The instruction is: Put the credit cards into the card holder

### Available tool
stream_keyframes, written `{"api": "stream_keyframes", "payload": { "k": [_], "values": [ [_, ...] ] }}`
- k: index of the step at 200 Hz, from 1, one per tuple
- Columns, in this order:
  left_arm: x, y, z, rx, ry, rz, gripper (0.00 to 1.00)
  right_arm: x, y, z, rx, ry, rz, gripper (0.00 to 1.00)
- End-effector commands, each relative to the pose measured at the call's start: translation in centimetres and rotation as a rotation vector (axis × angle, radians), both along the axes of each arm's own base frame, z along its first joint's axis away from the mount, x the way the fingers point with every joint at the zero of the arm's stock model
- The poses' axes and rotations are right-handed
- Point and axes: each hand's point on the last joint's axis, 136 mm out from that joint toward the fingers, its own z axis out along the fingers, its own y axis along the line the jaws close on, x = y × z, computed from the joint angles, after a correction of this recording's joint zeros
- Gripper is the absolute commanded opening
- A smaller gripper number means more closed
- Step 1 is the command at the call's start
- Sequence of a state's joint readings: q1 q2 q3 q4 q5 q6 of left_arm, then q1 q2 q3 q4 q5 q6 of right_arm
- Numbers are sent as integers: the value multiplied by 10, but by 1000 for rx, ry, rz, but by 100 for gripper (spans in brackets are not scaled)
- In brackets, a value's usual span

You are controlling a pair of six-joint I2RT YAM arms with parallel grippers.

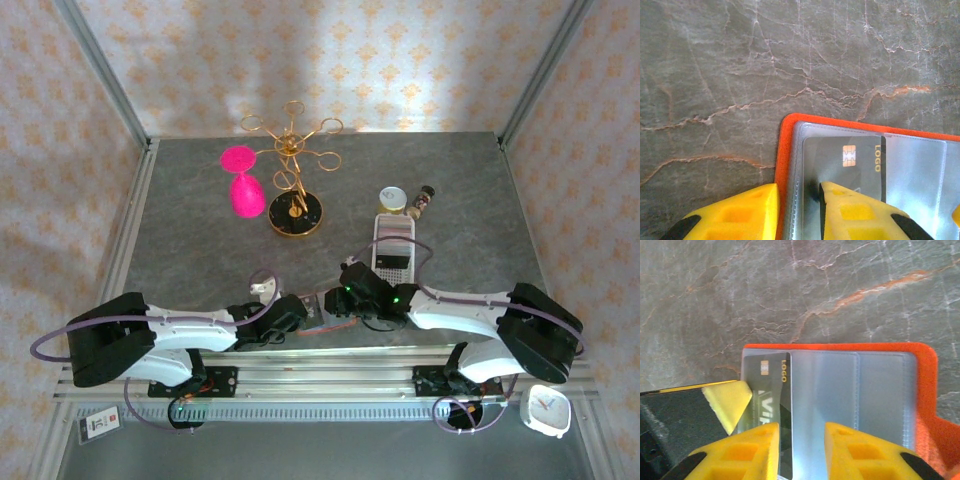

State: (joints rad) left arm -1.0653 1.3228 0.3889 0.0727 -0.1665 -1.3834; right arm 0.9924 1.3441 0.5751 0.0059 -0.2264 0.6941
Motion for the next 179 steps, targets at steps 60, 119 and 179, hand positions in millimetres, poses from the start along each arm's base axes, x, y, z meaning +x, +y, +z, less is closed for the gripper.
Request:
{"api": "stream_keyframes", "payload": {
  "k": [60,119,179],
  "values": [
    [-24,11,-28,83,115,-50,26,-7,-19,-26,-92,17,-12,35],
    [-24,9,-27,87,112,-52,26,-8,-8,-22,-42,30,7,35],
    [-24,9,-30,96,120,-57,25,-6,-5,-9,-10,10,2,29]
  ]
}}
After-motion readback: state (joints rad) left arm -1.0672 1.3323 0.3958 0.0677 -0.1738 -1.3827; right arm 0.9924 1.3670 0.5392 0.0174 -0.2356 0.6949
